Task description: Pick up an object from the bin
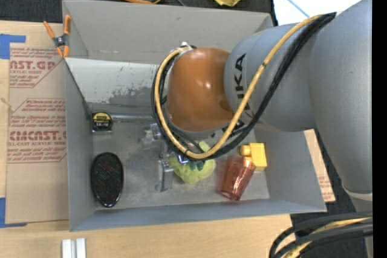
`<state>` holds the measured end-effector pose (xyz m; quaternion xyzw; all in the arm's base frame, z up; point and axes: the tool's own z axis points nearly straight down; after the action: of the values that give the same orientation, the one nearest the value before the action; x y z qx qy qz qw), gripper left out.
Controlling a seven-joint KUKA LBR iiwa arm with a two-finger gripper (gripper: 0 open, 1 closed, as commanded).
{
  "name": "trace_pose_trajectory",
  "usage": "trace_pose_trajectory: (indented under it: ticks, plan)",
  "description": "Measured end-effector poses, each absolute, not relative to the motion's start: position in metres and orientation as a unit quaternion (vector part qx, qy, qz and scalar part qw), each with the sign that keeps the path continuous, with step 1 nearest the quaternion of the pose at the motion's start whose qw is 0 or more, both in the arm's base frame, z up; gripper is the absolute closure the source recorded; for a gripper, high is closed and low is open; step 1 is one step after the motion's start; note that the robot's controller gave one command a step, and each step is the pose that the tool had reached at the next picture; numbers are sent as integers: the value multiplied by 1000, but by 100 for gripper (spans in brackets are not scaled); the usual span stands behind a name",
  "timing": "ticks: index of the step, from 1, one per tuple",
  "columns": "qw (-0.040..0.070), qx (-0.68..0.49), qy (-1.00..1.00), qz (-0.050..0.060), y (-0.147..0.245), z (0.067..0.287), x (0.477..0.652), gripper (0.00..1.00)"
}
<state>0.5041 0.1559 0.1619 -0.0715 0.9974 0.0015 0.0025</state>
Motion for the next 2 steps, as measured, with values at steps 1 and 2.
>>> trace_pose_trajectory:
  ticks: [1, 2]
  plan:
    - [-2, -48, 999, 1, 146, 133, 501, 0]
    - [1, -53, 999, 3, 198, 236, 490, 0]
